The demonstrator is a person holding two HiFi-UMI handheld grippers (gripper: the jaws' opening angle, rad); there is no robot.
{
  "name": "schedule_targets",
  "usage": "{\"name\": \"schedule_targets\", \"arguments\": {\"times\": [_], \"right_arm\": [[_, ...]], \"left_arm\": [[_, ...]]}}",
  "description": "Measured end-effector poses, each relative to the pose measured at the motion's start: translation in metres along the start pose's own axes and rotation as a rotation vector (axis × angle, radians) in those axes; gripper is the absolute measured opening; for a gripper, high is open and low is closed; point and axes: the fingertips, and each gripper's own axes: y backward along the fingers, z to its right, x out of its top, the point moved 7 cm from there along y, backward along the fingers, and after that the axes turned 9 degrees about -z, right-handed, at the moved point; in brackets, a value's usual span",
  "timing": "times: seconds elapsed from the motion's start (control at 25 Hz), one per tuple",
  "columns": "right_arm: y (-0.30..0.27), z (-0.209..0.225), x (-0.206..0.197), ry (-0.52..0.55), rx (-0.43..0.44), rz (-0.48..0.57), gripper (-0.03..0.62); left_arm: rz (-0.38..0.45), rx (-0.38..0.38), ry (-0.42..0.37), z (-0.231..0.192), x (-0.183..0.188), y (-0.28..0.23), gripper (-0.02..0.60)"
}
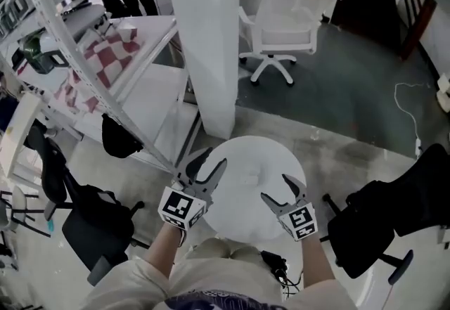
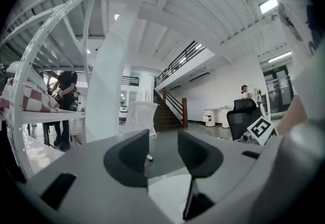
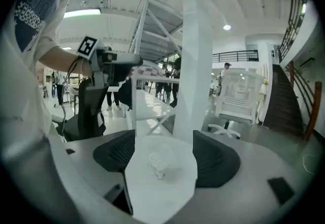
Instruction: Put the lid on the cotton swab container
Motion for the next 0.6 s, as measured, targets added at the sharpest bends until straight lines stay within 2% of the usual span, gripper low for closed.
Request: {"name": "schedule_targets", "arguments": {"times": [0.24, 0.6], "right_arm": [[-0.061, 0.0, -0.054, 0.023, 0.147, -0.175, 0.373], [-0.14, 0.017, -0.112, 0.11, 0.297, -0.251, 0.373]], "left_arm": [[-0.006, 0.011, 0.016, -0.008, -0.007, -0.008, 0.158], [0.013, 0.12, 0.007, 0.004, -0.041, -0.02, 0.158]]}}
